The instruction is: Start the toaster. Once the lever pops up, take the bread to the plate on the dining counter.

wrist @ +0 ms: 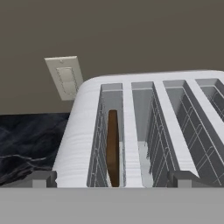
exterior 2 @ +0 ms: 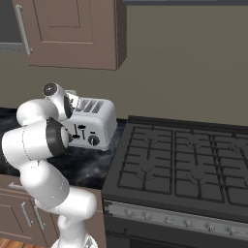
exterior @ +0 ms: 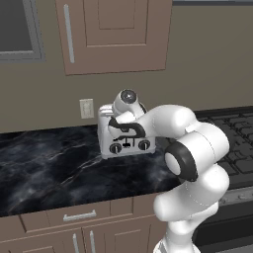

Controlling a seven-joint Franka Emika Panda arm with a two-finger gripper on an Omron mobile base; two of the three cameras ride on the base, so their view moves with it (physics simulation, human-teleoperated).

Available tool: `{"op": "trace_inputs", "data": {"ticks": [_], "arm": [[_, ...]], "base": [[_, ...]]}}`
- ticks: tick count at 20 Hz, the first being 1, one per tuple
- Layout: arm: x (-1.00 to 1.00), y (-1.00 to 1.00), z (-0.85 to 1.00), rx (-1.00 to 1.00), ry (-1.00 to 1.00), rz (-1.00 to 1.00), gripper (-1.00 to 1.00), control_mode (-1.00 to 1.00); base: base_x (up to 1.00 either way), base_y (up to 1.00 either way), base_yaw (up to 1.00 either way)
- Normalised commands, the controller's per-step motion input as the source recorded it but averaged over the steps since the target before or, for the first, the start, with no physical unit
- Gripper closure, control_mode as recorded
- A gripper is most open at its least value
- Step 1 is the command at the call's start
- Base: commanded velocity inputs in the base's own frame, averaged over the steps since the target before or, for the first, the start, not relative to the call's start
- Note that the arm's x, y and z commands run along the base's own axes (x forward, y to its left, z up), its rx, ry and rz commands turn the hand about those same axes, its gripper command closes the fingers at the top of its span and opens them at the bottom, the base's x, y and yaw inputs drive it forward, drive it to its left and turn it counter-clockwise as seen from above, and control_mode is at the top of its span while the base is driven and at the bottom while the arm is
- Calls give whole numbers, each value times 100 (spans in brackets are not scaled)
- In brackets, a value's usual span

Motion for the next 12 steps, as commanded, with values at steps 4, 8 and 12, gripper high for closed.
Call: {"op": "trace_inputs", "data": {"ticks": [4,8,12], "arm": [[0,0,0,0,0,0,-100,-100],[0,0,0,0,0,0,-100,-100],[0,0,0,0,0,0,-100,-100]], "base": [[0,0,0],[0,0,0],[0,0,0]]}}
